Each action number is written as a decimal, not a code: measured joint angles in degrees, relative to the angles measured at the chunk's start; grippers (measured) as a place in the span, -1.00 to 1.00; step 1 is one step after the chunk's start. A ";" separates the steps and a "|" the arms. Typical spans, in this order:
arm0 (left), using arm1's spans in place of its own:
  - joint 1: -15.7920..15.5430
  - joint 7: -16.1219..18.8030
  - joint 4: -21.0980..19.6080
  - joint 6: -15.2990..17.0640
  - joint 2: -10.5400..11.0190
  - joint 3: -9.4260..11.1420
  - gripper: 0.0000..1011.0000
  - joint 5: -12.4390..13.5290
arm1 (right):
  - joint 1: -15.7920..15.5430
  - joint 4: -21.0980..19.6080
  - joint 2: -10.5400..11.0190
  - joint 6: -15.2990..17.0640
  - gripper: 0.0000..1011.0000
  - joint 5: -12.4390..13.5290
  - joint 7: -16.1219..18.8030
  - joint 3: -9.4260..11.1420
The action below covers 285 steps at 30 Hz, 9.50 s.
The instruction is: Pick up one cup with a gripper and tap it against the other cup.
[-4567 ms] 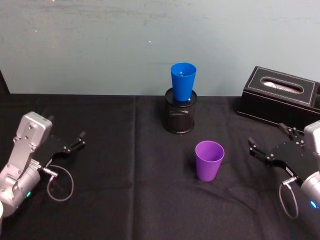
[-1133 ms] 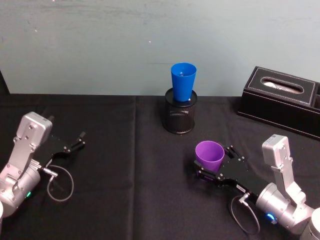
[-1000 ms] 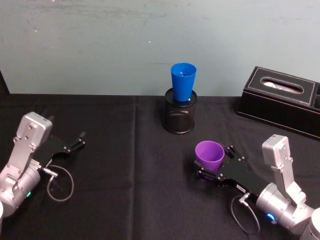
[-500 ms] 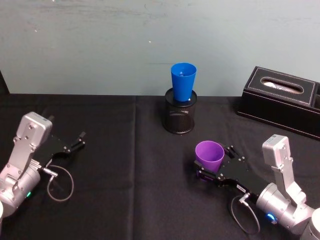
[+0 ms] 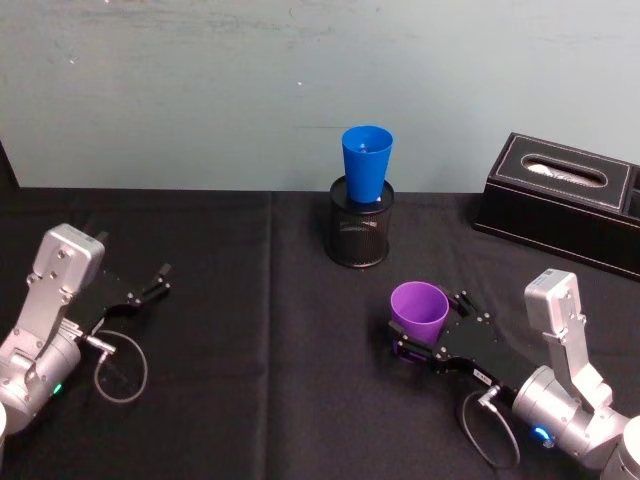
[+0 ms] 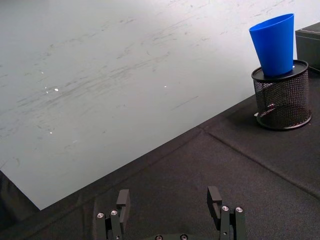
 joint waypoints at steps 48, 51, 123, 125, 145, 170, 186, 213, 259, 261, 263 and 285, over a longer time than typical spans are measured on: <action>0.00 0.00 0.00 0.00 0.00 0.00 1.00 0.00 | 0.00 0.00 0.00 -0.01 0.45 0.00 0.01 0.01; 0.00 0.00 0.00 0.00 0.00 0.00 1.00 0.00 | 0.00 0.00 0.00 -0.01 0.45 0.00 0.02 0.00; 0.00 0.00 0.00 0.00 0.00 0.00 1.00 0.00 | -4.42 -13.87 0.58 -0.88 0.45 7.08 0.44 8.59; 0.00 0.00 0.00 0.00 0.00 0.00 1.00 0.00 | -4.42 -13.81 0.57 -0.87 0.45 7.08 0.44 8.56; 0.00 0.00 0.00 0.00 0.00 0.00 1.00 0.00 | -4.00 -13.13 0.09 -0.87 0.45 6.85 0.15 8.45; 0.00 0.00 0.00 0.00 0.00 0.00 1.00 0.00 | 3.80 -4.88 -4.77 -0.85 0.45 1.40 -3.46 6.59; 0.00 0.00 0.00 0.00 0.00 0.00 1.00 0.00 | 9.55 2.67 -7.34 -2.29 0.45 0.61 -1.79 6.30; 0.00 0.00 0.00 0.00 0.00 0.00 1.00 0.00 | 17.67 14.20 -10.88 -5.60 0.45 -1.10 0.74 5.17; 0.00 0.00 0.00 0.00 0.00 0.00 1.00 0.00 | 23.11 21.36 -13.28 -8.45 0.45 -1.18 3.36 4.56; 0.00 0.00 0.00 0.00 0.00 0.00 1.00 0.00 | 23.38 21.78 -13.34 -8.51 0.45 -1.18 3.57 4.56; 0.00 0.00 0.00 0.00 0.00 0.00 1.00 0.00 | 23.52 22.01 -13.38 -8.53 0.45 -1.18 3.66 4.57; 0.00 0.00 0.00 0.00 0.00 0.00 1.00 0.00 | 24.25 22.99 -13.76 -8.49 0.45 -0.50 4.49 4.83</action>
